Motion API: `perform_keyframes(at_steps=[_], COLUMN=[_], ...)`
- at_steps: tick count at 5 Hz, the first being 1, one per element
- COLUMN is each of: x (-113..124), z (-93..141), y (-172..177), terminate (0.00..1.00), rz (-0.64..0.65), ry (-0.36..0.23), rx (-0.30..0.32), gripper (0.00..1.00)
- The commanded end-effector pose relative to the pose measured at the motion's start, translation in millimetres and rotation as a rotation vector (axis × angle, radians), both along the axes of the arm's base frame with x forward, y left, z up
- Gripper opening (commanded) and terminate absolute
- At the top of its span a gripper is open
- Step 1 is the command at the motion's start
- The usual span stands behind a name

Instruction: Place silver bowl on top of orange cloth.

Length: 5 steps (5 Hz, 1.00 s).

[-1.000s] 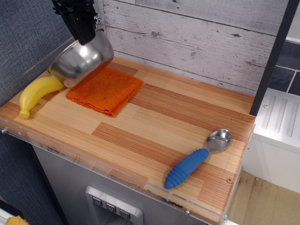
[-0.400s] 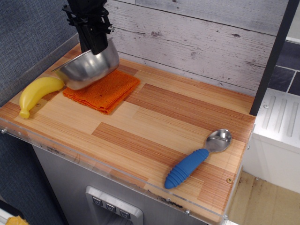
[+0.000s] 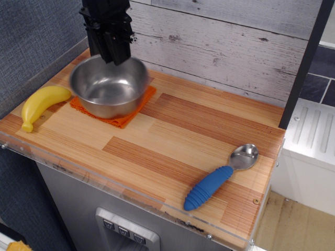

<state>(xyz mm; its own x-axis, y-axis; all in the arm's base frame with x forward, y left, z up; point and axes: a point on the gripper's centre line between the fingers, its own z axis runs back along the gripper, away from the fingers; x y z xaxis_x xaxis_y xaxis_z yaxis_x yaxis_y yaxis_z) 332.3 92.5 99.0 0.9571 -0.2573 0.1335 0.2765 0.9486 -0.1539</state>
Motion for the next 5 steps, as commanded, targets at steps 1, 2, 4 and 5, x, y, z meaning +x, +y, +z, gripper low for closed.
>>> perform_keyframes(at_steps=[1,2,4,5], x=[-13,-18,-38,-45], z=[36,68,90,77], y=[-24,-50,-99,-93], terminate=[0.0,0.0,0.0,0.0], rz=[-0.035,-0.059,0.051,0.136], ry=[-0.082,-0.155,-0.219,-0.161], rx=[0.001,0.003,0.067,0.101], gripper=[1.0,1.0,1.0,1.0])
